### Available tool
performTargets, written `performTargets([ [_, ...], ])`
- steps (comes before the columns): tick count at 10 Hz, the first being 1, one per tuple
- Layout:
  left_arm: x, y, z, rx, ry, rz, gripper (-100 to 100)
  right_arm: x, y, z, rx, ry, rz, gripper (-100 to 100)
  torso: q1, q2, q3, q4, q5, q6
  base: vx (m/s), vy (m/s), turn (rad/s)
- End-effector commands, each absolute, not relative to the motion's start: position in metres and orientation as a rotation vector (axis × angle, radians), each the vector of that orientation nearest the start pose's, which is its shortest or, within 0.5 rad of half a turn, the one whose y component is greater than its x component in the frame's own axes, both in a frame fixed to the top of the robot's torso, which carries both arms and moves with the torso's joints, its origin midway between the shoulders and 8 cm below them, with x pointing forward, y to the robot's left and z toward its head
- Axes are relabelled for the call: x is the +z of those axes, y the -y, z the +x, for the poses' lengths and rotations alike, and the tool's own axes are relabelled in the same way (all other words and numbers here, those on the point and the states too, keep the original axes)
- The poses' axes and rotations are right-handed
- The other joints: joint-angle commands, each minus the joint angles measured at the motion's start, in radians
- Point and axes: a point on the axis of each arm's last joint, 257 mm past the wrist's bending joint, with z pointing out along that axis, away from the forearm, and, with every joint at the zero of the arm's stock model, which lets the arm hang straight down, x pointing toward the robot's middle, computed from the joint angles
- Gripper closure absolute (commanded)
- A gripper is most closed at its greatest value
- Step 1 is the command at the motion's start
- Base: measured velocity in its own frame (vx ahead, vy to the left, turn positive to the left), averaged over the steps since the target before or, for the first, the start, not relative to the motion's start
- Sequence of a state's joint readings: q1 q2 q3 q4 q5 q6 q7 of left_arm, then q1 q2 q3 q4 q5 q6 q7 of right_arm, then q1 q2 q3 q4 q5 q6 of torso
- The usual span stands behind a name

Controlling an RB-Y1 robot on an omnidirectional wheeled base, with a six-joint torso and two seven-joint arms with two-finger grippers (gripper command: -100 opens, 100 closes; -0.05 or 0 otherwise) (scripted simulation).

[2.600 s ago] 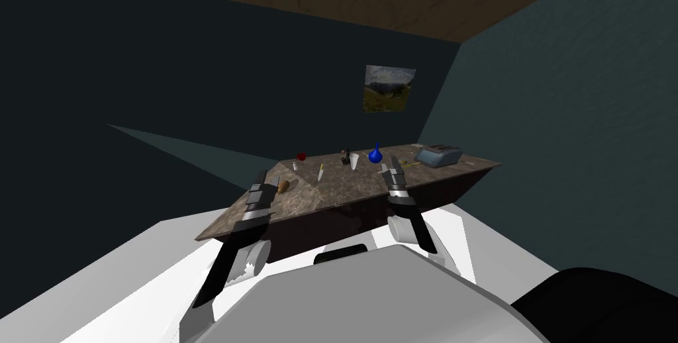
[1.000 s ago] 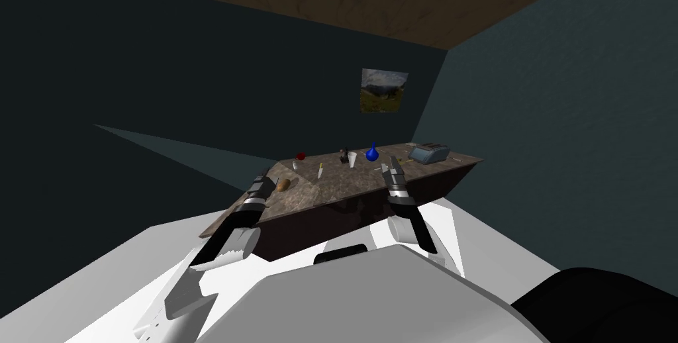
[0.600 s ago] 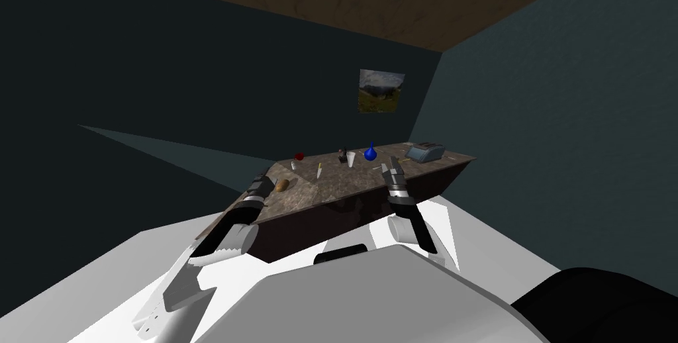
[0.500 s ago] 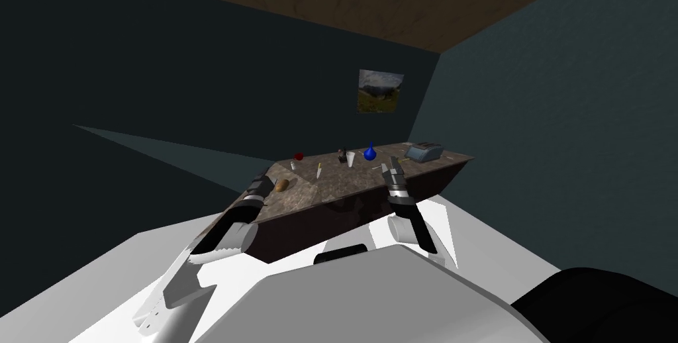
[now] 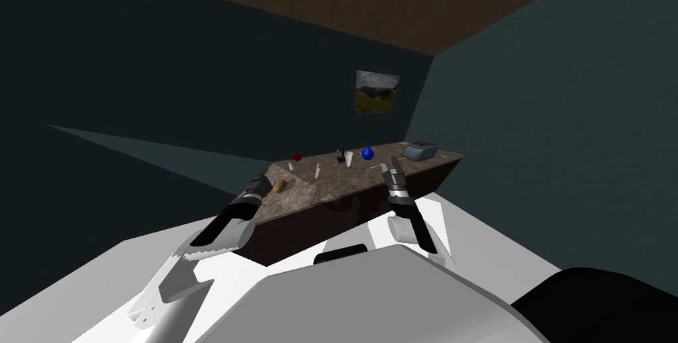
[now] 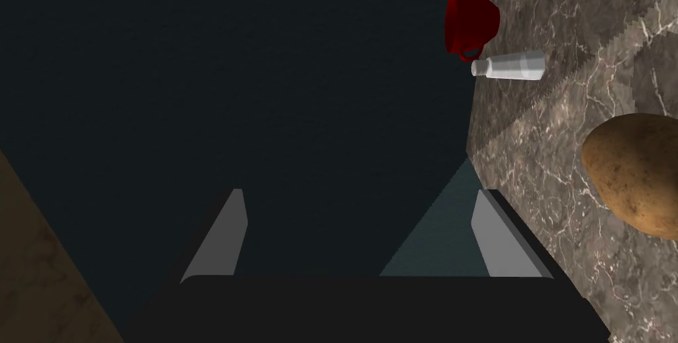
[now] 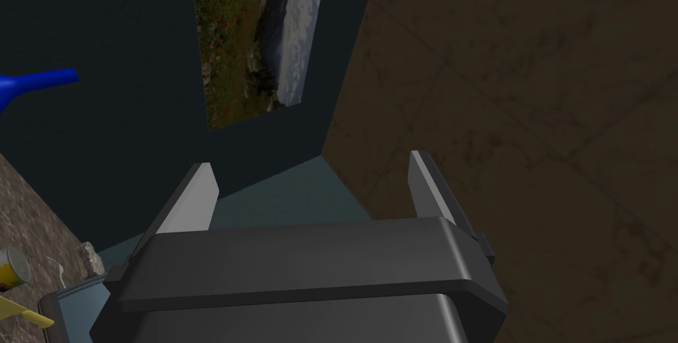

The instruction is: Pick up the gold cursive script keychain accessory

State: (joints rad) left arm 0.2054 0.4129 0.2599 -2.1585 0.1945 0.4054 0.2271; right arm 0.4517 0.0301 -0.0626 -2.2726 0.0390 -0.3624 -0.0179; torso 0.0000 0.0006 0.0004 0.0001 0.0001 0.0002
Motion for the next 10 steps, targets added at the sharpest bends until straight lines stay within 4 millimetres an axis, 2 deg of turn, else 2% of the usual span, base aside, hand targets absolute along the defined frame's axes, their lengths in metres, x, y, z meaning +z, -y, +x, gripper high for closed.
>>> performTargets([
  [1,-0.077,-0.409,0.471,-1.056,-1.091,-1.247,-100,0.011,0.300,0.367,1.222,-0.664,0.743,0,0.000,0.000,0.000,0.000,0.000,0.000,-0.015,0.002,-0.071],
  [2,-0.084,-0.411,0.471,-1.041,-1.103,-1.269,-100,0.011,0.300,0.367,1.222,-0.664,0.743,0,0.000,0.000,0.000,0.000,0.000,0.000,-0.009,0.001,0.005],
  [3,-0.080,-0.421,0.474,-1.041,-1.088,-1.296,-100,0.011,0.300,0.367,1.222,-0.664,0.743,0,0.000,0.000,0.000,0.000,0.000,-0.001,-0.014,-0.004,-0.128],
  [5,-0.094,-0.425,0.472,-1.005,-1.113,-1.346,-100,0.011,0.300,0.367,1.222,-0.664,0.743,0,0.000,0.000,0.000,0.000,0.000,0.000,-0.011,-0.001,-0.030],
  [6,-0.093,-0.434,0.475,-1.002,-1.098,-1.379,-100,0.010,0.300,0.367,1.222,-0.664,0.743,0,0.000,0.000,0.000,0.000,0.000,-0.001,-0.010,-0.008,-0.132],
  [8,-0.106,-0.438,0.473,-0.967,-1.119,-1.427,-100,0.011,0.300,0.367,1.222,-0.664,0.743,0,0.000,0.000,0.000,0.000,0.000,0.000,-0.006,-0.001,-0.042],
  [10,-0.111,-0.449,0.473,-0.947,-1.110,-1.482,-100,0.011,0.300,0.367,1.222,-0.664,0.743,0,-0.001,-0.001,0.000,0.000,0.000,0.000,-0.007,-0.007,-0.121],
])
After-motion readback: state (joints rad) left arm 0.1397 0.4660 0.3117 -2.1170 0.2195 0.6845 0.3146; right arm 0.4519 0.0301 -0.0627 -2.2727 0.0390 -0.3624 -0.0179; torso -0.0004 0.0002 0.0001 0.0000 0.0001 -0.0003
